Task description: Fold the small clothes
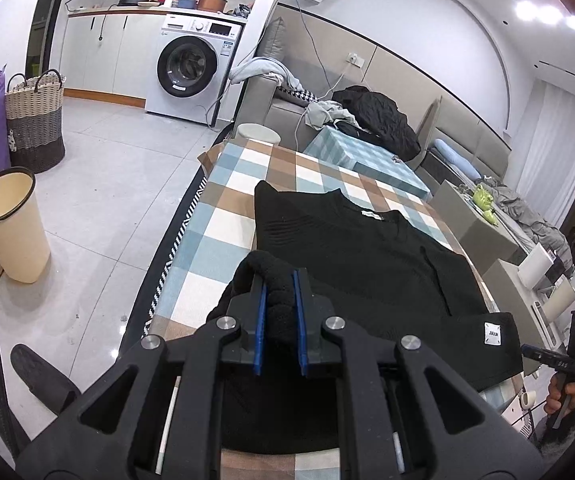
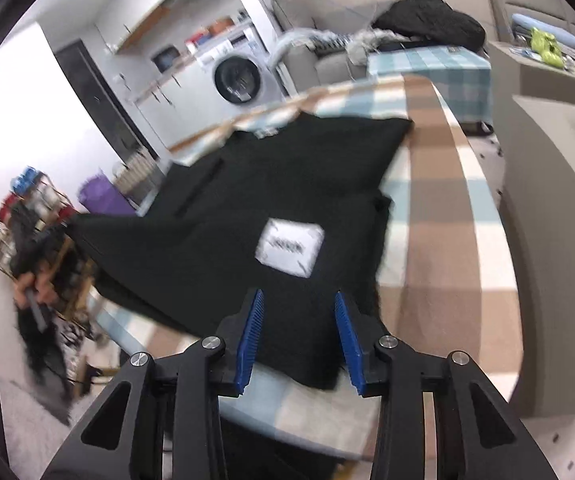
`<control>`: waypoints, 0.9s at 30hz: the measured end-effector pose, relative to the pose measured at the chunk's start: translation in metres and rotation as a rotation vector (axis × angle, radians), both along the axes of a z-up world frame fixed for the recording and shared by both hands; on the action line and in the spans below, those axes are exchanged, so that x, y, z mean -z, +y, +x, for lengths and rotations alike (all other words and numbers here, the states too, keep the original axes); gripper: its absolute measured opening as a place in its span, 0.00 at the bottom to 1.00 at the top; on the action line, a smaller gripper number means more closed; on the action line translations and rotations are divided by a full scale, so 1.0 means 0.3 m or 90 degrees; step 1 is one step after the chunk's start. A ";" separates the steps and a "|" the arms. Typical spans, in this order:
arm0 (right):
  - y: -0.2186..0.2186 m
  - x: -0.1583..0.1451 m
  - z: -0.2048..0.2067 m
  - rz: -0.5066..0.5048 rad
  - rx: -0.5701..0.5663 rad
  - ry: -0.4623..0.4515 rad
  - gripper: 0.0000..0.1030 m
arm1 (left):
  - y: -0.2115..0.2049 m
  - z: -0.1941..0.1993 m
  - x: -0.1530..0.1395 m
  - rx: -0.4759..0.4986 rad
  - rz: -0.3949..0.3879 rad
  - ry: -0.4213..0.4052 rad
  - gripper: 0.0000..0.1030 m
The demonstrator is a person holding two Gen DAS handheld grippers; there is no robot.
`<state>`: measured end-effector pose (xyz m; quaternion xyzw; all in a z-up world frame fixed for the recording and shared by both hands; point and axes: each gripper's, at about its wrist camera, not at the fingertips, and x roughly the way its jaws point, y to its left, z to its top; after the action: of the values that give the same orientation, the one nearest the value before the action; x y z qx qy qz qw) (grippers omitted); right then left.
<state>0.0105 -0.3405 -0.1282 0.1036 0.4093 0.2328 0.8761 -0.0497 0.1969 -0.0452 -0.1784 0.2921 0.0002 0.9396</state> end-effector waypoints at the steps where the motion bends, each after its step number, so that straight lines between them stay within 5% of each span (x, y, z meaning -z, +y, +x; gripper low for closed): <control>1: -0.005 0.015 0.000 -0.011 0.005 0.008 0.37 | 0.003 -0.002 -0.002 -0.001 0.001 0.002 0.09; 14: 0.007 0.129 0.025 0.003 -0.030 0.071 0.38 | -0.008 0.015 0.034 -0.007 0.005 0.021 0.09; 16: -0.007 0.134 0.038 0.028 -0.011 0.066 0.27 | -0.014 0.019 0.037 -0.011 0.016 0.022 0.09; 19: -0.005 0.114 0.046 0.022 0.010 0.032 0.10 | -0.020 0.029 0.042 -0.009 0.014 0.022 0.09; 27: -0.030 -0.062 0.145 0.092 0.088 -0.085 0.06 | -0.021 0.120 0.020 -0.022 0.022 0.007 0.09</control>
<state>0.0541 -0.3495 -0.1095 0.1786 0.3240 0.2069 0.9057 -0.0136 0.1905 -0.0512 -0.1674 0.2942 0.0221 0.9407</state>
